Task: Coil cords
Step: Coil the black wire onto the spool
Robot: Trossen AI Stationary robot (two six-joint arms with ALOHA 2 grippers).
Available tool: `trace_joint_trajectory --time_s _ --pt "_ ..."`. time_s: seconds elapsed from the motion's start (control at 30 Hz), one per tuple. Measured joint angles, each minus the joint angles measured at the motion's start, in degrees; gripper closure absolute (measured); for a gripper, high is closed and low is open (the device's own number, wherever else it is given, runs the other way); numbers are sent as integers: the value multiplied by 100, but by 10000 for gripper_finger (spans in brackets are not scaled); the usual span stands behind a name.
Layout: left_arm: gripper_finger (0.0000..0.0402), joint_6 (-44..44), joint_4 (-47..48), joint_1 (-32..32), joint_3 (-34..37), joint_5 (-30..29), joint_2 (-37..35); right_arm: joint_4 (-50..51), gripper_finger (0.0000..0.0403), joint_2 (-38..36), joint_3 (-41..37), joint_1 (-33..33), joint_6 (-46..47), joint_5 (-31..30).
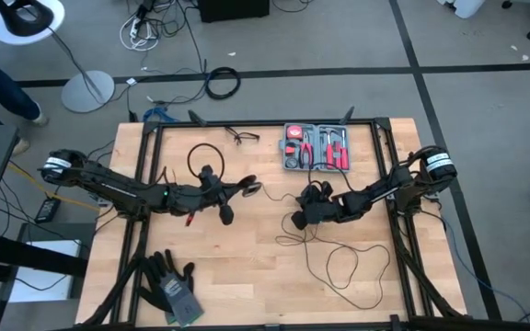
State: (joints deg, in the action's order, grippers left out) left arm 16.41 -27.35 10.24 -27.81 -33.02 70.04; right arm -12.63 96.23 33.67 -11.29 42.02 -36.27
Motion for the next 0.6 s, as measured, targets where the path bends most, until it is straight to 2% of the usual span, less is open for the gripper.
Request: trace_joint_trajectory --time_s 0.27,0.47,0.6 --pt "401 -251 -153 -13 47 167 -7 -439 372 -92 -4 -104 -568 95" --pt "401 -384 -1821 -121 948 486 -7 -335 342 -655 -4 -216 -923 48" --pt "401 -431 -2487 -136 1310 702 -7 -243 325 -1071 -4 -260 -1354 22"
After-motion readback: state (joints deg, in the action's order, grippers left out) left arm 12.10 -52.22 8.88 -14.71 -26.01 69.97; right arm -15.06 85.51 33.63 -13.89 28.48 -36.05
